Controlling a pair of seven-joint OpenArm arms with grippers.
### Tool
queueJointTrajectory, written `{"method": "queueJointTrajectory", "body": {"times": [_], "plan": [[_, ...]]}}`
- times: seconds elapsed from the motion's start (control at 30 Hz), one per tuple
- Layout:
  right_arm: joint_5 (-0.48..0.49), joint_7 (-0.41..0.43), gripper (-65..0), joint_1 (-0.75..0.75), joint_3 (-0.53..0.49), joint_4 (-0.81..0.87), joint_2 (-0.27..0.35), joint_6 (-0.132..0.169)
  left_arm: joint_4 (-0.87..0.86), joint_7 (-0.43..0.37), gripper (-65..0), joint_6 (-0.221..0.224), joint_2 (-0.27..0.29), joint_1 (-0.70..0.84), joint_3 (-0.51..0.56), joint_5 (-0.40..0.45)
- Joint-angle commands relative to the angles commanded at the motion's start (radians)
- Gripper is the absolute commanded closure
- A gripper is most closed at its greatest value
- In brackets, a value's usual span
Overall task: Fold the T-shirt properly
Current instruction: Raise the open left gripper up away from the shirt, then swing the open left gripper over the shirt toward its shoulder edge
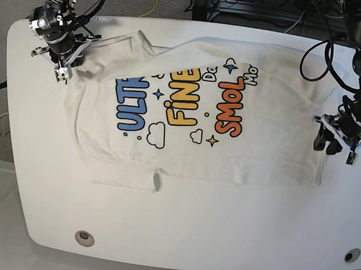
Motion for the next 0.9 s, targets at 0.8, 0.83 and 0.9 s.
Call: {"method": "queueJointTrajectory", "body": {"times": [0.8,0.83,0.9], "plan": [[-0.002,-0.087,-39.6,0.046,-0.212,0.120,-0.002,0.000,0.322,0.304,-23.0,0.100,0.130,0.021,0.057,0.388],[-0.002,-0.095,-39.6,0.046,-0.218,0.123,-0.002,0.000,0.321,0.302,-23.0,0.100,0.135,0.021,0.057,0.400],[-0.002,-0.123,-39.6,0.051,-0.235,0.133,-0.002,0.000,0.318,0.295,-23.0,0.098,0.144,0.021,0.057,0.423]]}}
